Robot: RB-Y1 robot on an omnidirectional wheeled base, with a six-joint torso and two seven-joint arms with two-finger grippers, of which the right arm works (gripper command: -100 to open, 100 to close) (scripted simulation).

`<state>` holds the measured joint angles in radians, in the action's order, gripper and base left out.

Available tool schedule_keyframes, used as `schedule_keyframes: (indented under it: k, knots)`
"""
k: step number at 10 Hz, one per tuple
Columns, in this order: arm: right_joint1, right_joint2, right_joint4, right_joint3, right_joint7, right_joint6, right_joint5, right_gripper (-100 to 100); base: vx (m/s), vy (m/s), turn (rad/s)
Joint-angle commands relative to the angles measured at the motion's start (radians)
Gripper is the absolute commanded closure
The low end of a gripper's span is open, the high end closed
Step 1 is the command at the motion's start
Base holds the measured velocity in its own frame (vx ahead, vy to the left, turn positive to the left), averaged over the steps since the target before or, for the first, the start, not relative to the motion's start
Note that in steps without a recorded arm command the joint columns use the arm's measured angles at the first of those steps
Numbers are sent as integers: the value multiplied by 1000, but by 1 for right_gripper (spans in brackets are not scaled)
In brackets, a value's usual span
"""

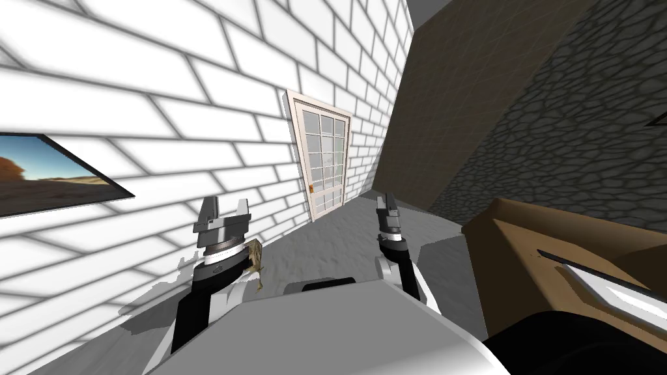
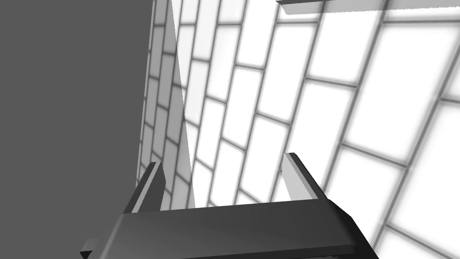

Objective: Pull the door open

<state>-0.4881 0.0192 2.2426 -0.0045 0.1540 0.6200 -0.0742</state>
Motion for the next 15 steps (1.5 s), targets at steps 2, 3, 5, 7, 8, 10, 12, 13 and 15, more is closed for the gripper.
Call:
schedule_keyframes:
  k: [2, 3, 5, 7, 8, 10, 12, 13, 15]
  knots:
    - [15, -18, -48, -15, 34, 9, -16, -100, 82, 19, 102]
    - [20, -25, -67, -21, 48, 13, -22, -100, 122, 26, 74]
    - [32, -36, -105, -33, 74, 20, -35, -100, 121, 41, 77]
    - [44, -47, -146, -46, 103, 27, -48, -100, 120, 25, 100]
    - [49, -51, -163, -52, 115, 31, -54, -100, 85, 21, 45]
    - [65, -62, -215, -68, 152, 40, -71, -100, 131, 35, 113]
    - [75, -69, -251, -80, 177, 47, -83, -100, 92, 9, 75]
    - [81, -72, -271, -86, 192, 51, -89, -100, 89, 17, 95]
    - [93, -79, -311, -99, 220, 58, -102, -100, 93, 16, 80]
